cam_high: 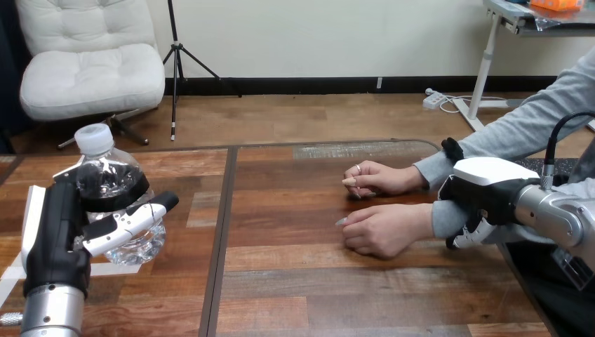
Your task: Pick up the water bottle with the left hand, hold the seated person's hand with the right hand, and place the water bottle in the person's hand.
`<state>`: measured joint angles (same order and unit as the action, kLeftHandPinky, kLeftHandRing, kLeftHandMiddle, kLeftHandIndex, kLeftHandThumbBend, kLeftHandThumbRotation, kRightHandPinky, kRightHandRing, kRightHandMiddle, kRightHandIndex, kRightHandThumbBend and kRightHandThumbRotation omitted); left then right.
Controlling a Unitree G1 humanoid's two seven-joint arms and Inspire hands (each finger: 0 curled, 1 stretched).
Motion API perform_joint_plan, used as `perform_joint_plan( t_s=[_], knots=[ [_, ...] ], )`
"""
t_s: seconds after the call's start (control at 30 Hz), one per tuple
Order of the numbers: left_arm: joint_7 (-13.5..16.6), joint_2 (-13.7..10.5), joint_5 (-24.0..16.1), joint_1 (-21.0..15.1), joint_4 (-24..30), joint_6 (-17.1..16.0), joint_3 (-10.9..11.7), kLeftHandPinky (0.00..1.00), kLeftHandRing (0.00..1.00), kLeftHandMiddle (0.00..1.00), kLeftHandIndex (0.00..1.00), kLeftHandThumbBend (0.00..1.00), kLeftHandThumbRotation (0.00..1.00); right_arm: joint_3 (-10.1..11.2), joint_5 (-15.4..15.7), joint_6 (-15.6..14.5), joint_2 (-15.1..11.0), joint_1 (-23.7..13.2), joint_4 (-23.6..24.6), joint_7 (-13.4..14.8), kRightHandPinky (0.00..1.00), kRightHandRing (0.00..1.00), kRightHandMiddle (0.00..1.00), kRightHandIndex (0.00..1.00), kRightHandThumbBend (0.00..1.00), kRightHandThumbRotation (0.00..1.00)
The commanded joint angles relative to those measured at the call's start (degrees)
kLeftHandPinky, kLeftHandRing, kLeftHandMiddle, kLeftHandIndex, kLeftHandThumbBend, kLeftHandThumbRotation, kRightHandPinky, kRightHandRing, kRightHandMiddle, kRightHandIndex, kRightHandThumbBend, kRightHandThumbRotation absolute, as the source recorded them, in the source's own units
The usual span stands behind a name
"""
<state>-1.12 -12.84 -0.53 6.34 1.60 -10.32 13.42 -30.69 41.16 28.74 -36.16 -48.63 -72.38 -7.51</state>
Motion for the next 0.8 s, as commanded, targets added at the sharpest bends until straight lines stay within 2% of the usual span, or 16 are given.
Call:
perform_joint_plan(
  t_s=[0.0,0.4,0.77],
  knots=[
    [0.5,-1.1,-0.3,-3.3,1.7,-1.7,0.6,0.31,0.37,0.40,0.41,0.69,0.00,1.0,-0.2,0.4,-0.6,-4.1,1.3,3.4,0.31,0.37,0.44,0.47,0.50,0.00],
    [0.5,-0.9,-0.1,-3.2,1.7,-1.7,0.6,0.31,0.36,0.40,0.41,0.69,0.00,0.9,0.3,1.0,-0.3,-3.5,1.4,7.2,0.24,0.30,0.37,0.41,0.50,0.00],
    [0.5,-1.1,-0.7,-3.3,1.5,-2.6,0.4,0.31,0.36,0.40,0.41,0.69,0.00,1.2,-0.3,1.4,0.0,-3.3,1.1,7.8,0.21,0.27,0.35,0.37,0.50,0.00]
  ],
)
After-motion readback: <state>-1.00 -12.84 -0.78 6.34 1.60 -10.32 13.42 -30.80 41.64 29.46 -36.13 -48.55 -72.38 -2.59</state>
